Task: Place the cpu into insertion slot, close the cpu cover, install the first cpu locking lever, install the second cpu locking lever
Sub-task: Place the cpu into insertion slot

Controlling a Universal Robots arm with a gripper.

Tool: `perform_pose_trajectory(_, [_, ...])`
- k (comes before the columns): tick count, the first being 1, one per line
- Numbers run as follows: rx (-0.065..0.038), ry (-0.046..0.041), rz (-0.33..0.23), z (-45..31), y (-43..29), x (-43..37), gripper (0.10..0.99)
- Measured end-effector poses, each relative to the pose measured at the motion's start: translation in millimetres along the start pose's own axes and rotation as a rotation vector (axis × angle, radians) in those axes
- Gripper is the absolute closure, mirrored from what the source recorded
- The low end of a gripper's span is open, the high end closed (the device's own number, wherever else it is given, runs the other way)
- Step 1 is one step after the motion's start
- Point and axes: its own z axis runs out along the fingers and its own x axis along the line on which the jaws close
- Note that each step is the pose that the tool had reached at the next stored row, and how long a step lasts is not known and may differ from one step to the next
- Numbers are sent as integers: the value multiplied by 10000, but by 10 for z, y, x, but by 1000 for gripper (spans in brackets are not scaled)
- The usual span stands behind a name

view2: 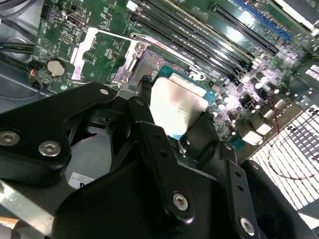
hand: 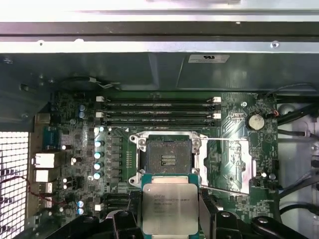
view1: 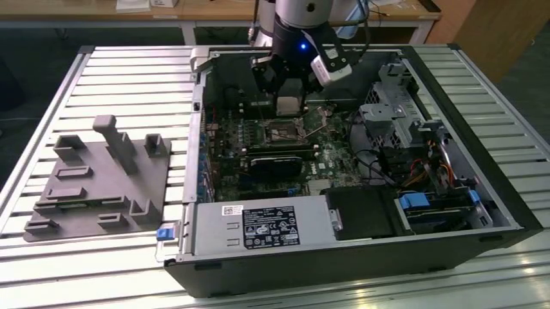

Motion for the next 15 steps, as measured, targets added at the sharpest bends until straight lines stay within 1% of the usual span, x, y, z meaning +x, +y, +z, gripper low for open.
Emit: perform_pose_trajectory(15, [21,0,0,271,81,-4,549])
